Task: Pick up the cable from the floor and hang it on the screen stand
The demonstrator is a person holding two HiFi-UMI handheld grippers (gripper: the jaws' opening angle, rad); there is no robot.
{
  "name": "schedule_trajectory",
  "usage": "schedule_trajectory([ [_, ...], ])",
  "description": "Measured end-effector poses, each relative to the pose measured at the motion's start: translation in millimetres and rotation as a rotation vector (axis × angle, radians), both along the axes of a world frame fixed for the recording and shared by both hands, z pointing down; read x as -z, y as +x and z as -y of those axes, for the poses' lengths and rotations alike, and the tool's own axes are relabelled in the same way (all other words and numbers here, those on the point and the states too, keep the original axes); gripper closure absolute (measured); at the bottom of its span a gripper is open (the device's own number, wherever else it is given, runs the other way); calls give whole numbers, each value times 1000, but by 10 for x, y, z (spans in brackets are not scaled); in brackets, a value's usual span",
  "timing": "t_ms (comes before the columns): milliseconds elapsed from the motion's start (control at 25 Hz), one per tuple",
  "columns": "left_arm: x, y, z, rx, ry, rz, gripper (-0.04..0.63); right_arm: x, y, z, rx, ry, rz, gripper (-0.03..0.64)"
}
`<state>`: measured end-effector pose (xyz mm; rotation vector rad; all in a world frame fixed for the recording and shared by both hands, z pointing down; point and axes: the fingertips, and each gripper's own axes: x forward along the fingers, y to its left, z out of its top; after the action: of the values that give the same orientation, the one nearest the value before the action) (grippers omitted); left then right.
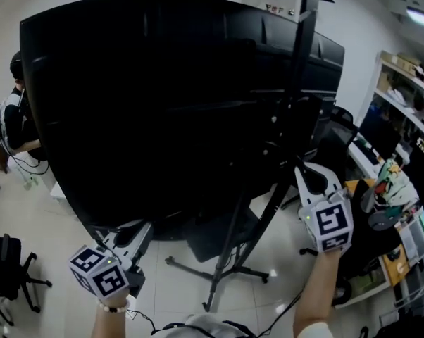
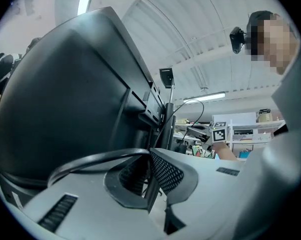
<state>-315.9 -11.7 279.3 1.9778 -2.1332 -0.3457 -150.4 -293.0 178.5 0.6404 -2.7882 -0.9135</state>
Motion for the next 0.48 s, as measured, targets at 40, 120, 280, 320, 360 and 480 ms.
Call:
schedule_trajectory([
  [40, 2, -5, -24, 0, 0, 2, 578, 59, -87, 5, 40, -69, 13, 598],
  [120, 15, -9, -41, 1, 5, 8, 578, 140, -278, 3, 163, -245, 39, 598],
  [280, 105, -9, 1, 17, 38, 4, 578, 257, -566, 51, 407, -616, 88, 598],
  [320, 129, 13, 31, 22, 45, 7, 578, 295, -599, 59, 465, -701, 101, 598],
  [360, 145, 45, 71, 27, 52, 8, 578, 318, -617, 64, 520, -775, 108, 598],
  [480, 180, 151, 206, 61, 85, -8, 578, 226, -633, 137, 601, -886, 64, 597],
])
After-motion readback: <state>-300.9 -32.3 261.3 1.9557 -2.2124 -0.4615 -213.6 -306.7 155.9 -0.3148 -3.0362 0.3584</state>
